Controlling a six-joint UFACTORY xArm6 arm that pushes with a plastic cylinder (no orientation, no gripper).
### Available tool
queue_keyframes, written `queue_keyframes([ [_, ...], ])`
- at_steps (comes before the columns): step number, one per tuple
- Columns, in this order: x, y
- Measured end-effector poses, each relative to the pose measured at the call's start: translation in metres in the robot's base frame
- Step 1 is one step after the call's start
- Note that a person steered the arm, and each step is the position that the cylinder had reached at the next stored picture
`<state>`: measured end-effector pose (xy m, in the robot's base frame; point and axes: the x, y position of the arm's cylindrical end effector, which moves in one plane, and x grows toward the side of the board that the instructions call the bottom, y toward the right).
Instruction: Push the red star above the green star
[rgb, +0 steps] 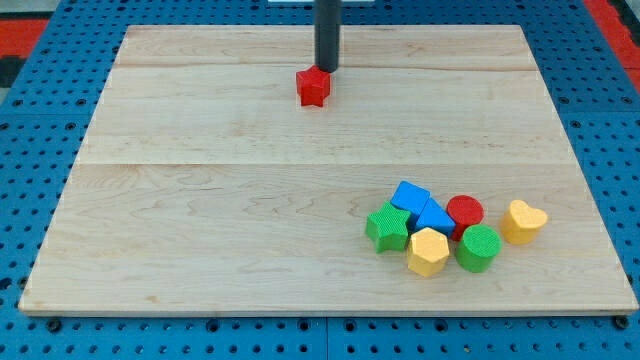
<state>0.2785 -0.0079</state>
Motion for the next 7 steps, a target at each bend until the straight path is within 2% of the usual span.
queue_keyframes([
  [1,-0.002,-0.034],
  [3,0.056,0.026],
  [4,0.063,-0.002],
  [5,0.091,0.014],
  [6,0.131,0.056],
  [7,0.151,0.031],
])
